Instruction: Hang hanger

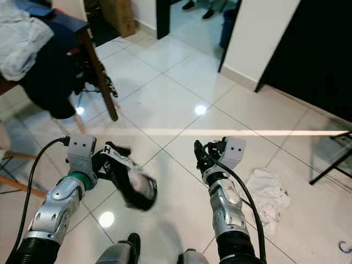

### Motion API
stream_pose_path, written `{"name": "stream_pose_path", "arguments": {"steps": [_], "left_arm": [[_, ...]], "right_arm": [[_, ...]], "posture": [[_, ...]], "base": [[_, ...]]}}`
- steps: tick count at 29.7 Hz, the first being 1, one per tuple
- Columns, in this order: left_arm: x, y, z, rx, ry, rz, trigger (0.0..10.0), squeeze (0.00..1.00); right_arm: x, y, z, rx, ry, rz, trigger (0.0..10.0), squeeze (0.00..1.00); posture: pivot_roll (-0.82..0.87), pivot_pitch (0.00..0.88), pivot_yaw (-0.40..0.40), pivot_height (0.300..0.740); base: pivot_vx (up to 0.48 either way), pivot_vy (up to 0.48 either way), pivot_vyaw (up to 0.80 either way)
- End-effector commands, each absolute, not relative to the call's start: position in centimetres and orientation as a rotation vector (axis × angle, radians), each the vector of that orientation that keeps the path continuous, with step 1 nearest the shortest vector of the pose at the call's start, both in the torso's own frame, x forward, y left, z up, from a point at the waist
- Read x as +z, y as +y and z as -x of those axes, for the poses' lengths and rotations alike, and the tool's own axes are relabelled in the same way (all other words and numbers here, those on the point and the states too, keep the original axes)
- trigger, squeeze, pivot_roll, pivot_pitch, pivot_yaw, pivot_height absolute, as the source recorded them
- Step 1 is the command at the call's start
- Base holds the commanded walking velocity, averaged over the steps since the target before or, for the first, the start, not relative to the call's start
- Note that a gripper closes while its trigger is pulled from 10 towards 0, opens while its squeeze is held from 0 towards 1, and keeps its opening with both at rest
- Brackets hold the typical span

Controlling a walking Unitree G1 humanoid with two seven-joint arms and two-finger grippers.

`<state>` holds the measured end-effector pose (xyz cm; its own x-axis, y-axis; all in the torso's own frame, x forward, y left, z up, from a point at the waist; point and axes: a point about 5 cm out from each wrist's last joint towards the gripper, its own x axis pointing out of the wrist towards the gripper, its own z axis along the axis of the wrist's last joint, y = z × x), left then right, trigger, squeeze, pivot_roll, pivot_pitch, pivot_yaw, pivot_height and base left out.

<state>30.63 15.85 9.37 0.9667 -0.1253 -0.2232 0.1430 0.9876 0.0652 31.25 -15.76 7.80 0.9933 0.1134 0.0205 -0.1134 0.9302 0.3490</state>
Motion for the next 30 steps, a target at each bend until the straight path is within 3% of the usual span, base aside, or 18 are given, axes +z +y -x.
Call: {"name": "stream_pose_path", "arguments": {"steps": [1, 30], "left_arm": [[8.78, 16.17, -30.34, -0.127, 0.249, -0.081, 10.0, 0.0], [8.68, 16.24, -30.32, -0.108, 0.252, -0.062, 10.0, 0.0]], "right_arm": [[7.29, -15.69, -30.93, 0.115, 0.023, -0.368, 10.0, 0.0], [7.37, -15.67, -30.87, 0.105, 0.024, -0.373, 10.0, 0.0]], "posture": [[0.09, 0.112, 0.082, 0.74], [0.09, 0.125, 0.08, 0.74]], "base": [[0.0, 0.0, 0.0], [0.0, 0.0, 0.0]]}}
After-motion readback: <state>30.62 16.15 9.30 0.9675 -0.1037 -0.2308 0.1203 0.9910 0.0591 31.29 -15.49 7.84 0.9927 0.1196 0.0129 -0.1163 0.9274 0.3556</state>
